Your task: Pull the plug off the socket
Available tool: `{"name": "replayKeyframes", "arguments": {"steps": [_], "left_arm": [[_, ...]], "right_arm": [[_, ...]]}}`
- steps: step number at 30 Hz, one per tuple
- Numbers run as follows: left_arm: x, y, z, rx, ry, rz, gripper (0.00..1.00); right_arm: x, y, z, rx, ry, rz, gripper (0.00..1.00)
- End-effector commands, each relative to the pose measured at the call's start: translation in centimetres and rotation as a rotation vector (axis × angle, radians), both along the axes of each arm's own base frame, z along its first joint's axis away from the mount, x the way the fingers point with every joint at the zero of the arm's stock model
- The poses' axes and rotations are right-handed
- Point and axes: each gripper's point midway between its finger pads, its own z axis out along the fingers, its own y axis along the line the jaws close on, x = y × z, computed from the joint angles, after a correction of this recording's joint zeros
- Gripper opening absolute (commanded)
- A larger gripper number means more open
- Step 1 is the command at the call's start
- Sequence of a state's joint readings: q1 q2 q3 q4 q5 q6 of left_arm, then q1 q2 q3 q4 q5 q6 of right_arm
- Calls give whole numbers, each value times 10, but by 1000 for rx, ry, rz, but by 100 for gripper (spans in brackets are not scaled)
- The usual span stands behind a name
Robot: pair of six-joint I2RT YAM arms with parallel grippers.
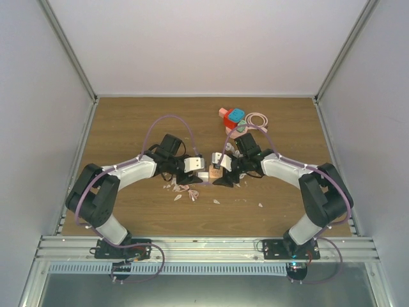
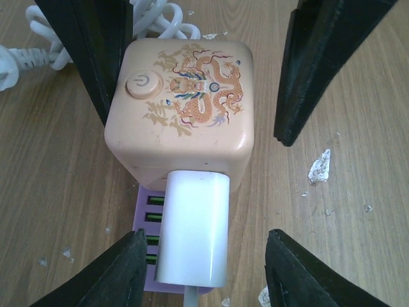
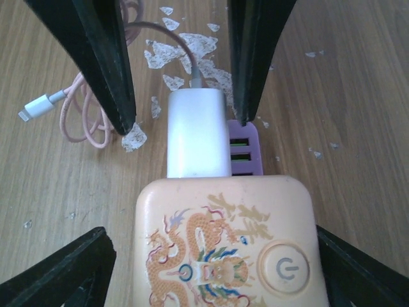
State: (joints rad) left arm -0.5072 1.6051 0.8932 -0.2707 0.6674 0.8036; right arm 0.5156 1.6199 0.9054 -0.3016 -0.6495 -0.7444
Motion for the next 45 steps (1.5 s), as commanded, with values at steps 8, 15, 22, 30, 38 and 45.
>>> {"name": "replayKeyframes", "arguments": {"steps": [8, 15, 22, 30, 38, 45], "left_arm": [[2, 0, -11, 40, -25, 12, 38], [0, 11, -18, 86, -22, 21, 21], [0, 27, -20, 104, -14, 37, 13], [2, 47, -24, 139, -23, 60, 10], [6, 69, -23, 161, -26, 99, 9], [7, 80, -21, 172, -23, 106, 9]], "right_arm": [[7, 2, -2, -19, -54, 7, 62], [2, -3, -9, -53, -53, 37, 46], [-3, -9, -19, -103, -33, 58, 24], [3, -17, -35, -168, -5, 21, 15], [7, -24, -41, -191, 13, -4, 12], [9, -27, -46, -211, 18, -13, 9]]}}
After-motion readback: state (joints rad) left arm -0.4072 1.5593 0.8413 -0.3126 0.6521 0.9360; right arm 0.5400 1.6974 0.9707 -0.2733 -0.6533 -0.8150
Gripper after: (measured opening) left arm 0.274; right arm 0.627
